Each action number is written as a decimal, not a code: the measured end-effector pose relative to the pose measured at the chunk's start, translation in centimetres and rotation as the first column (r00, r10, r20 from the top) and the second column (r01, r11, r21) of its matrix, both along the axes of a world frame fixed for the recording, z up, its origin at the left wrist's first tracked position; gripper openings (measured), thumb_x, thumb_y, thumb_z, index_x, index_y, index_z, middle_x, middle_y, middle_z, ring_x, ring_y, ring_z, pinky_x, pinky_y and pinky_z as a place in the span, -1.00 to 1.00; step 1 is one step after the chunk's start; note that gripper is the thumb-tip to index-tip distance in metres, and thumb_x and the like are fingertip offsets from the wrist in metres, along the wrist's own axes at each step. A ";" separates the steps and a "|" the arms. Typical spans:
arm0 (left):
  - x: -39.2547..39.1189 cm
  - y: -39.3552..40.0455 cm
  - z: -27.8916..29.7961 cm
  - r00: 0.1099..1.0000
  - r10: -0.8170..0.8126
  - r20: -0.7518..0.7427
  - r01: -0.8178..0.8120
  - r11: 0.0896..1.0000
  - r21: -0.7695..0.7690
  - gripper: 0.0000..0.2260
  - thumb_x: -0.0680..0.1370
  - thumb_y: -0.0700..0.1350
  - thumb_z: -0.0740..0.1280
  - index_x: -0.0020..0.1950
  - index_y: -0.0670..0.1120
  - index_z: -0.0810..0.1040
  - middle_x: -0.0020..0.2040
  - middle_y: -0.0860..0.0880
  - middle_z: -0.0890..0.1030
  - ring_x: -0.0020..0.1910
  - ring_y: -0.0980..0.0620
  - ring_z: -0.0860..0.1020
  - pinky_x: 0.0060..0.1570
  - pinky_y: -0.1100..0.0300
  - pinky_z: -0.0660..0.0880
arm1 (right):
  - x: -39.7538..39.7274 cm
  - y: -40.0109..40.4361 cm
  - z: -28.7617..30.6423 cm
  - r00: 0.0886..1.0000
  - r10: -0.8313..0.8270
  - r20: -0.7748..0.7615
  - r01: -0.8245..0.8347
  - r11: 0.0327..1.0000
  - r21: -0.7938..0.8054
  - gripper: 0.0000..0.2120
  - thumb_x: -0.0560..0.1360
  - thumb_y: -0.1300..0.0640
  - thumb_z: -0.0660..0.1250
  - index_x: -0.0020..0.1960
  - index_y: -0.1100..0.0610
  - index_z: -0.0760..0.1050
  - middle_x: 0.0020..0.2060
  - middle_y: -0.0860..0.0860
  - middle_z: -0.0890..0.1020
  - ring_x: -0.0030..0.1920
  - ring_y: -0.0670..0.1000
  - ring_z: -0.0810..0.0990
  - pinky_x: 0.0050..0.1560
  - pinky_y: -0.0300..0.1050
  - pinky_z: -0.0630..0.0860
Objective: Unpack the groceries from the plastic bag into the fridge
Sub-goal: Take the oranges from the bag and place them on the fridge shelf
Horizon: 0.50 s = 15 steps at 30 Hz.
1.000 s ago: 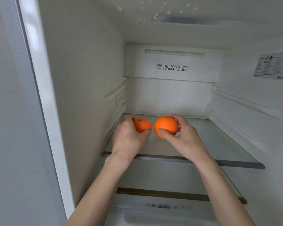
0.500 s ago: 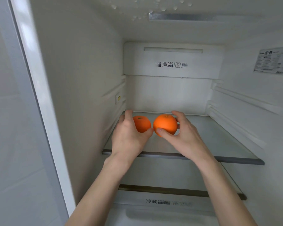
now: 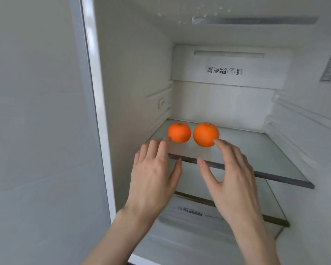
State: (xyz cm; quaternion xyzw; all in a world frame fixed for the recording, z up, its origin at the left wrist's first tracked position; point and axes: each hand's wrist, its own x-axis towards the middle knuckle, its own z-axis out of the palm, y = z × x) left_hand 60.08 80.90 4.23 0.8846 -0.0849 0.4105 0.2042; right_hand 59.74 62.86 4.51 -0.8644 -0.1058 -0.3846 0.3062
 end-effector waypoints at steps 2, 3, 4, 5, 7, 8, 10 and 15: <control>-2.8 0.5 -1.1 1.000 0.020 0.023 -0.020 0.999 0.025 -0.61 0.60 0.04 0.30 0.38 -0.09 0.50 0.18 -0.01 0.56 0.10 -0.08 0.50 0.10 0.12 0.36 | -1.6 0.9 -1.2 0.998 0.037 0.043 -0.037 0.999 -0.019 -0.50 0.61 -0.15 0.31 0.47 0.04 0.43 0.37 -0.04 0.54 0.36 0.06 0.52 0.35 0.06 0.45; -4.2 0.8 -1.7 0.999 0.030 0.020 -0.031 0.999 0.033 -0.62 0.60 0.03 0.31 0.38 -0.09 0.50 0.21 -0.01 0.56 0.13 -0.08 0.50 0.13 0.10 0.39 | -2.5 1.5 -1.8 0.996 0.069 0.058 -0.068 0.997 -0.019 -0.50 0.60 -0.15 0.31 0.46 0.05 0.44 0.37 -0.04 0.55 0.37 0.06 0.53 0.36 0.05 0.44; -5.7 1.3 -2.3 0.999 0.044 0.014 -0.045 0.999 0.032 -0.62 0.60 0.03 0.31 0.38 -0.08 0.50 0.23 0.00 0.56 0.15 -0.09 0.51 0.16 0.08 0.43 | -3.2 2.1 -2.3 0.992 0.108 0.072 -0.107 0.994 -0.018 -0.50 0.59 -0.14 0.32 0.45 0.06 0.45 0.37 -0.05 0.55 0.38 0.05 0.53 0.37 0.04 0.44; -7.0 1.8 -2.8 0.998 0.065 0.007 -0.066 0.998 0.025 -0.62 0.61 0.03 0.32 0.38 -0.08 0.51 0.25 0.01 0.55 0.18 -0.09 0.52 0.17 0.08 0.44 | -3.8 2.7 -2.8 0.985 0.147 0.087 -0.145 0.989 -0.024 -0.50 0.59 -0.13 0.34 0.45 0.07 0.46 0.37 -0.05 0.56 0.38 0.04 0.53 0.39 0.04 0.43; -9.6 3.0 -3.9 0.993 0.120 -0.019 -0.120 0.993 0.018 -0.62 0.61 0.03 0.32 0.39 -0.07 0.51 0.27 0.02 0.55 0.22 -0.08 0.52 0.19 0.09 0.43 | -4.9 3.7 -3.9 0.973 0.209 0.096 -0.204 0.977 -0.057 -0.50 0.58 -0.10 0.37 0.44 0.11 0.48 0.37 -0.02 0.56 0.37 0.05 0.53 0.39 0.08 0.45; -10.9 3.6 -4.4 0.988 0.150 -0.036 -0.149 0.989 0.020 -0.62 0.61 0.03 0.32 0.39 -0.08 0.52 0.27 0.02 0.55 0.23 -0.08 0.52 0.20 0.10 0.43 | -5.5 4.2 -4.5 0.970 0.228 0.086 -0.222 0.972 -0.079 -0.50 0.58 -0.09 0.37 0.44 0.11 0.48 0.36 -0.01 0.57 0.36 0.05 0.53 0.39 0.10 0.45; -13.2 4.8 -5.2 0.978 0.200 -0.064 -0.199 0.980 0.025 -0.62 0.61 0.03 0.32 0.39 -0.09 0.53 0.28 0.00 0.56 0.27 -0.08 0.52 0.22 0.07 0.44 | -6.6 5.2 -5.4 0.963 0.263 0.054 -0.257 0.961 -0.105 -0.51 0.59 -0.08 0.36 0.44 0.11 0.48 0.36 -0.01 0.56 0.36 0.05 0.53 0.37 0.14 0.47; -18.6 8.2 -6.3 0.934 0.345 -0.096 -0.343 0.939 0.033 -0.61 0.61 0.03 0.33 0.39 -0.10 0.54 0.30 -0.01 0.58 0.31 -0.11 0.53 0.24 -0.02 0.48 | -9.7 8.4 -6.4 0.925 0.379 0.037 -0.371 0.919 -0.135 -0.51 0.60 -0.08 0.35 0.45 0.12 0.47 0.36 0.00 0.56 0.35 0.06 0.53 0.39 0.12 0.46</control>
